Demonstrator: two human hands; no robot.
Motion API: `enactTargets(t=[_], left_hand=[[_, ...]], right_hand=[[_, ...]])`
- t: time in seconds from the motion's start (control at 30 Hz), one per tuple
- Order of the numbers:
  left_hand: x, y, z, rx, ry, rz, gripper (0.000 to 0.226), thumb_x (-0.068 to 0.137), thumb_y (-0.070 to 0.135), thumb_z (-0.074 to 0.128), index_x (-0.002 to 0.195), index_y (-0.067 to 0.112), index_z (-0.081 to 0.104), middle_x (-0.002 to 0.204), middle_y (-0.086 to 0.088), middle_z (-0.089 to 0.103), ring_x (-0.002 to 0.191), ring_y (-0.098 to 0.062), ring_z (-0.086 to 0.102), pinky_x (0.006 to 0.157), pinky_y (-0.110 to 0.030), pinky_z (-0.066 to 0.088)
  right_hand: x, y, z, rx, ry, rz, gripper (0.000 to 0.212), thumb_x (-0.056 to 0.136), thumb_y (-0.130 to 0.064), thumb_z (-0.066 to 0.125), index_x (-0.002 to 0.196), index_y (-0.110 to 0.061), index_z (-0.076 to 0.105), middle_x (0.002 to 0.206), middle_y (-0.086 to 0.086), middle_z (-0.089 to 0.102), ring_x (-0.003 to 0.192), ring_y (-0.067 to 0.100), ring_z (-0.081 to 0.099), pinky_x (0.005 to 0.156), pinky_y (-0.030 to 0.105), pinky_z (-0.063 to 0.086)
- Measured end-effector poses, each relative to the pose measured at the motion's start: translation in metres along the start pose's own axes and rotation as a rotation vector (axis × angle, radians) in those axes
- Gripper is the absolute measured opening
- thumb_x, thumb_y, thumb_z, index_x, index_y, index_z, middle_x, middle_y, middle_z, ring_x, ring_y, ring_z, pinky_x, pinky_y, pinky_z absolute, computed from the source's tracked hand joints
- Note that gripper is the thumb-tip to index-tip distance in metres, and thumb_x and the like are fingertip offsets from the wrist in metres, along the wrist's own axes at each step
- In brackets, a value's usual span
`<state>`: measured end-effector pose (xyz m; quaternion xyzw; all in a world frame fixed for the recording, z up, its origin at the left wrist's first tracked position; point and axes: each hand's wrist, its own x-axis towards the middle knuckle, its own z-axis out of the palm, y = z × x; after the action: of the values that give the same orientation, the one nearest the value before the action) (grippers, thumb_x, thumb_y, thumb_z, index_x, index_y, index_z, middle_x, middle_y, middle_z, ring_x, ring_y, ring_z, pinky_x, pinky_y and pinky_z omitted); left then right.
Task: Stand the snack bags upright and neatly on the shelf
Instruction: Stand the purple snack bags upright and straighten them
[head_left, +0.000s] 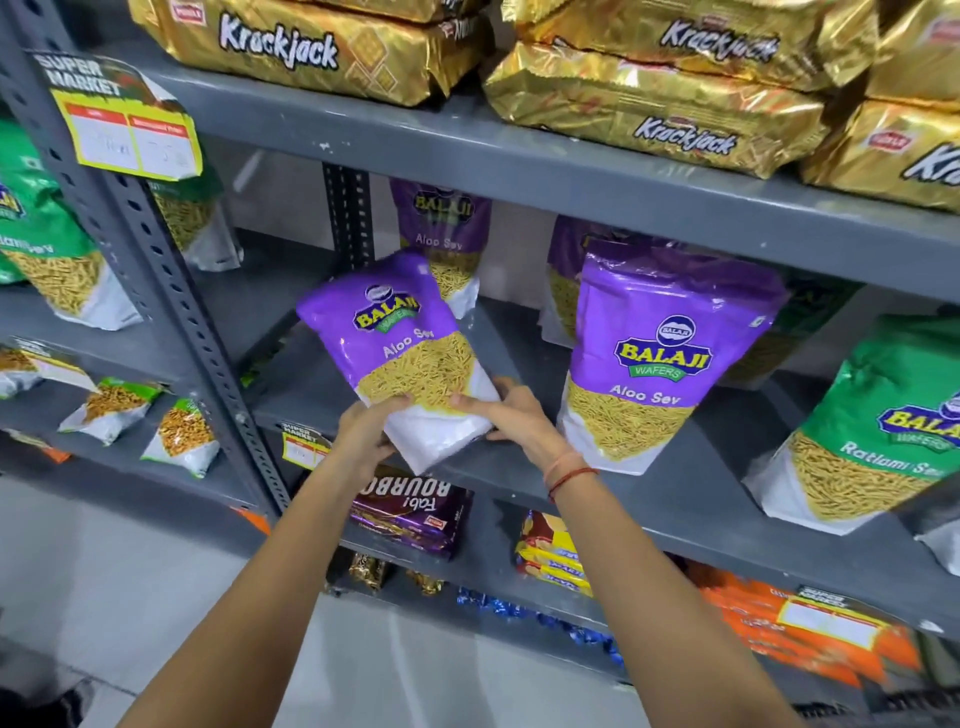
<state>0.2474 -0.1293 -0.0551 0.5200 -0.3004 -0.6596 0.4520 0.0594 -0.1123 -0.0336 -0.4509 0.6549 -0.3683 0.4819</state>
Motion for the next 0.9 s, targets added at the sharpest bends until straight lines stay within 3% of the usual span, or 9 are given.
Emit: enactTargets(t=[0.1,0.17,0.4,0.6,0.73,0.9], left_hand=[[-0.003,0.018,-0.005,0.078,-0.095,0.152,0.029,0.074,0.008,0.07,0.1,0.019,0.066,0.087,0.004,0.074,0.079,-0.016,0.069,0.057,-0.023,0.054],[-0.004,0.03,-0.006,0.128,-0.138,0.205,0.029,0.071,0.006,0.072,0.094,0.022,0.068,0.082,0.009,0.076,0.075,-0.011,0.071,0.056,-0.02,0.054],[0.001,0.048,-0.006,0.197,-0.218,0.253,0.032,0.07,0.007,0.074,0.094,0.026,0.065,0.083,0.016,0.076,0.076,-0.004,0.071,0.057,-0.014,0.053],[0.014,0.053,-0.011,0.183,-0.237,0.258,0.036,0.071,0.005,0.074,0.102,0.022,0.064,0.1,0.002,0.073,0.088,-0.014,0.071,0.072,-0.025,0.057],[0.031,0.063,-0.023,0.217,-0.265,0.297,0.046,0.066,0.006,0.077,0.107,0.021,0.062,0.106,-0.003,0.072,0.094,-0.019,0.07,0.08,-0.034,0.056],[0.06,0.087,-0.042,0.335,-0.359,0.364,0.056,0.054,0.012,0.083,0.103,0.03,0.062,0.104,0.001,0.074,0.098,-0.017,0.069,0.081,-0.028,0.057]], right_hand=[[-0.007,0.011,0.006,0.077,0.033,-0.077,0.064,0.064,-0.035,0.087,0.118,-0.013,0.061,0.116,0.004,0.07,0.104,0.019,0.067,0.094,0.041,0.054],[-0.01,0.014,0.009,0.112,0.036,-0.118,0.061,0.066,-0.032,0.086,0.119,-0.013,0.061,0.118,0.003,0.07,0.108,0.019,0.065,0.098,0.04,0.051],[-0.012,0.008,0.011,0.131,0.084,-0.182,0.055,0.065,-0.036,0.086,0.113,-0.021,0.063,0.114,-0.003,0.07,0.102,0.011,0.065,0.083,0.023,0.049],[0.001,0.009,0.017,0.113,0.123,-0.213,0.041,0.059,-0.038,0.088,0.091,-0.036,0.062,0.101,-0.012,0.07,0.096,0.009,0.067,0.085,0.03,0.054],[0.013,0.001,0.027,0.08,0.178,-0.252,0.046,0.055,-0.037,0.09,0.086,-0.041,0.057,0.095,-0.021,0.065,0.085,-0.01,0.063,0.07,0.009,0.05],[0.031,-0.008,0.051,0.06,0.26,-0.282,0.068,0.051,-0.029,0.094,0.102,-0.022,0.049,0.097,-0.009,0.064,0.089,-0.003,0.06,0.065,0.002,0.045]])
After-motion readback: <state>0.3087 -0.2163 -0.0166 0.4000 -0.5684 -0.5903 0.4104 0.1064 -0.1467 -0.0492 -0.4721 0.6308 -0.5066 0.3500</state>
